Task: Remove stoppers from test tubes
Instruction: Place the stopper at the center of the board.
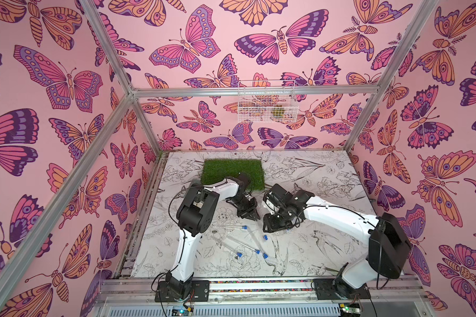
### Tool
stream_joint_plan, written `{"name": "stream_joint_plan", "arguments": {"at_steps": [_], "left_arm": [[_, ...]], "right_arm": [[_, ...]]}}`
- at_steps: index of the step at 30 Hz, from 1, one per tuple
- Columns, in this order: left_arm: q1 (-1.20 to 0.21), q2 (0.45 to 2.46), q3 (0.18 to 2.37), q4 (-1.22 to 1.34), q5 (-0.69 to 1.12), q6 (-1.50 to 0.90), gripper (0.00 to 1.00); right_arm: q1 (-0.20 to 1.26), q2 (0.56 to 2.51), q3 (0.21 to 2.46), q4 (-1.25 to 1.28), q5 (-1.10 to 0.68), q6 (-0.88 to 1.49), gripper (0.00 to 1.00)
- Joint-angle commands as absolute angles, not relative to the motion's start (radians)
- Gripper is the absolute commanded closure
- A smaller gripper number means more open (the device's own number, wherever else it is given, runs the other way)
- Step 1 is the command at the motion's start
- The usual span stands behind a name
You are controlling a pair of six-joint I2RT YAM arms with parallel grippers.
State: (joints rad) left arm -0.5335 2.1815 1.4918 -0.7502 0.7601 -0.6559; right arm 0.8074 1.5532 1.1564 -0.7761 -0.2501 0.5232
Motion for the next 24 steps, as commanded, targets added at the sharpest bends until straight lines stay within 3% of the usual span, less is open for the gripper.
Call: {"name": "stream_joint_plan", "arguments": {"at_steps": [1,14,24], "left_arm": [[-0.544,2.219,1.447,-0.770,0.701,-0.669,0.82],[-0.544,2.195,1.425,-0.770,0.683,-0.676,0.64],[-0.544,2.148,1.393,-0.769,0.678,-0.682,0.62]], "right_arm": [[0.802,1.499,1.137,-0.810,-0.215,0.534,0.52],[0.772,1.438,1.097,-0.811,-0.211,0.521,0.46],[0.760,1.405,1.075,-0.813,-0.211,0.518,0.45]]}}
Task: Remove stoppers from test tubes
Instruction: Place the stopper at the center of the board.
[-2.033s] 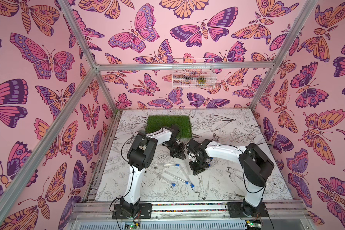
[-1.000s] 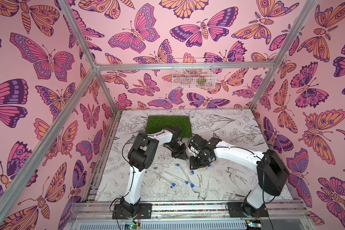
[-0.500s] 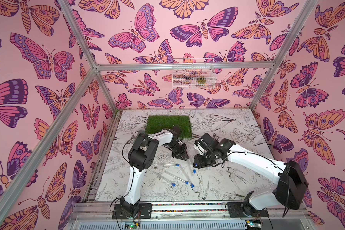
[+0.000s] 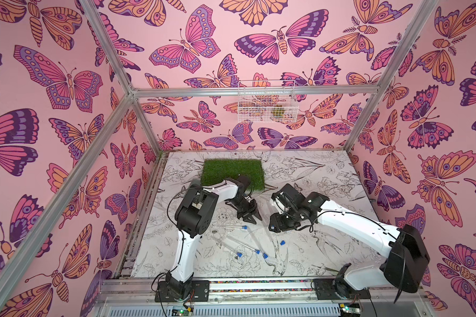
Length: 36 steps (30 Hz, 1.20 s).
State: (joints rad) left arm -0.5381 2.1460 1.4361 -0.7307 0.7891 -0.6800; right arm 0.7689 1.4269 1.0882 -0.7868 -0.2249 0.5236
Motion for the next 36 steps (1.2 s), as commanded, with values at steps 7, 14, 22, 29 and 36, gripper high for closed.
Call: {"name": "stream_joint_plan", "arguments": {"at_steps": [7,14,22,29,36], "left_arm": [[-0.544,2.003,1.337,-0.770,0.674,-0.715,0.58],[-0.544,1.782,1.243,-0.771,0.653,-0.722,0.54],[-0.526,1.544,1.113,-0.776,0.645,-0.692,0.51],[-0.467,1.350,0.970,-0.781,0.614,-0.694,0.50],[-0.439,1.108,0.843,-0.784,0.516,-0.786,0.46]], "right_arm": [[0.754,1.387,1.047,-0.803,-0.227,0.510,0.45],[0.752,1.370,1.015,-0.803,-0.248,0.529,0.44],[0.791,1.295,1.028,-0.866,-0.195,0.638,0.43],[0.893,1.419,1.117,-0.918,-0.162,0.593,0.43],[0.922,1.625,1.245,-0.956,-0.189,0.422,0.45]]}}
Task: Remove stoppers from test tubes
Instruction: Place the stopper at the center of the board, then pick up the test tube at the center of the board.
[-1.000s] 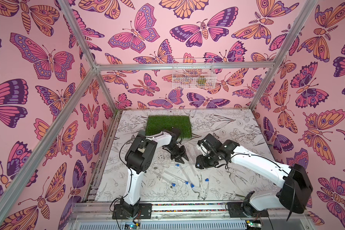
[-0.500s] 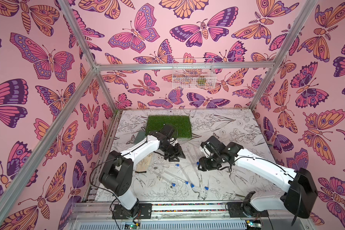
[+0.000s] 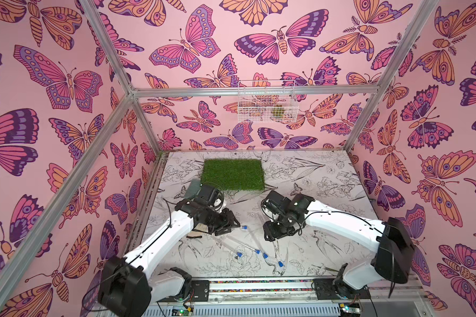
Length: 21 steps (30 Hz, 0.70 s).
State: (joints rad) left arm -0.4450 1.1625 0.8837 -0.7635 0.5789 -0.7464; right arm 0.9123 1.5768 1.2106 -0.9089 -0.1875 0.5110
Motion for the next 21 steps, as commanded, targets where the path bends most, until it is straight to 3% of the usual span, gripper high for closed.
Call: {"name": "stream_joint_plan", "arguments": {"at_steps": [1,21], "left_arm": [[-0.436,1.084,0.821,-0.782,0.506,-0.803,0.46],[-0.320,0.948,0.633,-0.714,0.611,-0.725,0.43]], "right_arm": [[0.923,1.646,1.251,-0.957,-0.195,0.412,0.46],[1.052,1.941,1.394,-0.907,-0.065,0.505,0.50]]}}
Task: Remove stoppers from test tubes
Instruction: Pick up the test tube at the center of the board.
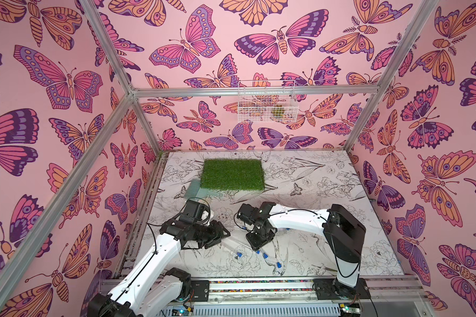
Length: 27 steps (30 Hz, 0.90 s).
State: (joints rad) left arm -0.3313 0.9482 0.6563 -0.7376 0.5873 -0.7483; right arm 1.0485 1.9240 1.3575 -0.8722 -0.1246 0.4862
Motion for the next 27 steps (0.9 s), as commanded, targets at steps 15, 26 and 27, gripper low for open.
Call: {"name": "stream_joint_plan", "arguments": {"at_steps": [15,26,27], "left_arm": [[-0.294,0.978,0.603,-0.671,0.630,-0.735,0.43],[-0.292,0.959,0.592,-0.670,0.644,-0.748,0.43],[-0.292,0.957,0.591,-0.670,0.646,-0.750,0.43]], "right_arm": [[1.039,1.996,1.407,-0.936,0.020,0.502,0.58],[1.036,1.991,1.324,-0.857,0.000,0.520,0.65],[1.037,1.987,1.312,-0.853,0.000,0.524,0.65]]}}
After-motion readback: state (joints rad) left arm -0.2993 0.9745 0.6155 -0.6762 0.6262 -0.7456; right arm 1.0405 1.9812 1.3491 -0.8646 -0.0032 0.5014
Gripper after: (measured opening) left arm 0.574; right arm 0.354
